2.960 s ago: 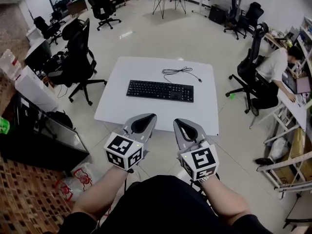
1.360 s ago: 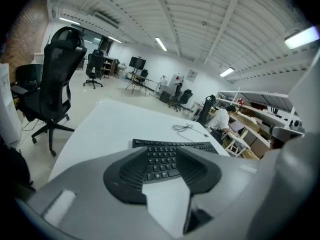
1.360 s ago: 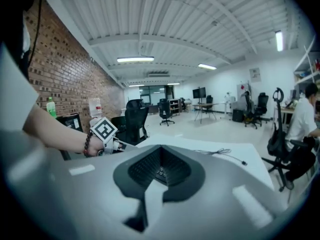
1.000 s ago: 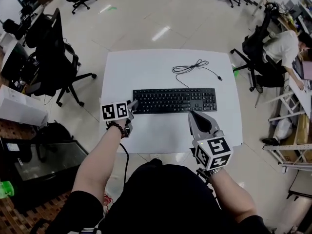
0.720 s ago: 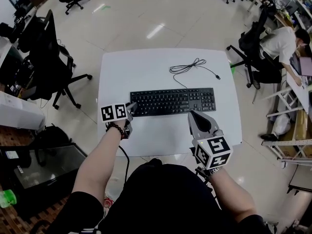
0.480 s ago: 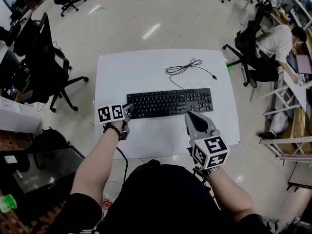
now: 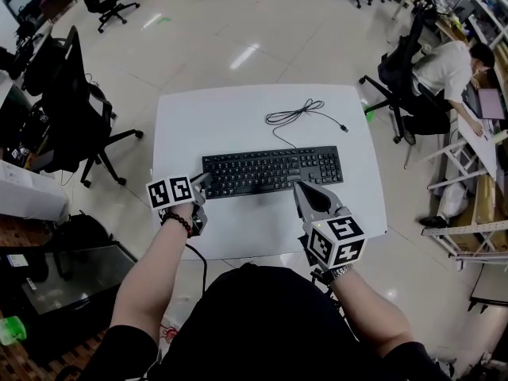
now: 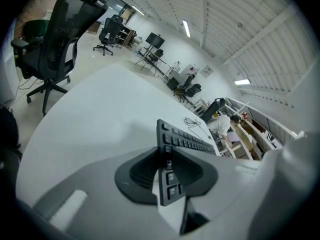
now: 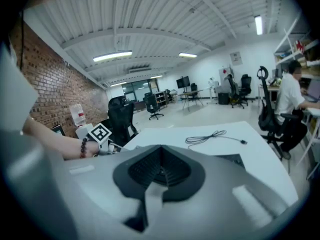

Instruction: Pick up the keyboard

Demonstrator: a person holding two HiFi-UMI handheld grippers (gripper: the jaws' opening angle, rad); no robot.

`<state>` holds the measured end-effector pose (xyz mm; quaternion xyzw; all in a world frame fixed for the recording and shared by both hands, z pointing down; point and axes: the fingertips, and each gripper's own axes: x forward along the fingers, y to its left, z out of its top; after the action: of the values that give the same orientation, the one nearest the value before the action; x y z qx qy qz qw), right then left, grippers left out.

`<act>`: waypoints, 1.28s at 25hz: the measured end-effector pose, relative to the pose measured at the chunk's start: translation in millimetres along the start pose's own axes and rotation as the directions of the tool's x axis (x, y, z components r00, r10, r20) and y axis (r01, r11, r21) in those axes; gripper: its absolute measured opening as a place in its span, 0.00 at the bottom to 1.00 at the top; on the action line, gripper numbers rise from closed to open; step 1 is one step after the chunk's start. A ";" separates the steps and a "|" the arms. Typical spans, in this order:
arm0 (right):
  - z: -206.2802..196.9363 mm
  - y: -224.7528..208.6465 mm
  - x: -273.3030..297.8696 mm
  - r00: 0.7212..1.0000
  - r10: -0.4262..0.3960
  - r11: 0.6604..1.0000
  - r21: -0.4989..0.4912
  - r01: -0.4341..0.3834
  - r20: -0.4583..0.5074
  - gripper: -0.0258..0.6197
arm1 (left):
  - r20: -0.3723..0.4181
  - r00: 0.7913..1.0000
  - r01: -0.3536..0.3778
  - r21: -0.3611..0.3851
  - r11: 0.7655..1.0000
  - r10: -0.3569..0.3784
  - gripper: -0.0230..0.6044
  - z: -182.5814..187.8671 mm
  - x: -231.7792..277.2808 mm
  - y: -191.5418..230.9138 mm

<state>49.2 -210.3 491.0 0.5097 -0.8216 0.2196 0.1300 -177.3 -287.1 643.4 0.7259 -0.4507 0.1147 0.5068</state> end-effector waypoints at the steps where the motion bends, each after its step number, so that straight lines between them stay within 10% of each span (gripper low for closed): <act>1: -2.2 -0.6 0.5 1.000 0.004 1.000 0.019 -0.004 -0.004 0.04 | 0.003 1.000 0.007 -0.001 1.000 -0.007 0.18 1.3 -3.7 -4.0; 18: -57.7 -25.8 10.4 0.994 0.073 0.934 0.356 -0.041 -0.076 0.21 | 0.048 0.998 0.040 0.036 0.999 -0.042 0.15 25.9 -33.4 -48.8; 21: -83.9 -36.1 19.3 0.992 0.104 0.832 0.552 -0.048 -0.071 0.32 | 0.048 0.998 0.040 0.036 0.999 -0.041 0.15 26.1 -34.4 -49.6; 26: -119.8 -62.2 41.3 0.992 0.118 0.532 0.841 -0.102 0.046 0.49 | 0.042 0.998 0.037 0.039 0.999 -0.038 0.15 24.7 -36.5 -55.9; 32: -124.1 -89.9 69.9 0.987 0.053 0.421 0.893 -0.158 0.149 0.52 | 0.032 0.999 0.042 0.040 0.998 -0.043 0.15 26.2 -39.3 -63.3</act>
<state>97.2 -238.1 650.1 0.4578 -0.6124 0.6068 -0.2169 -158.4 -282.9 566.8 0.7468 -0.4412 0.1007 0.4874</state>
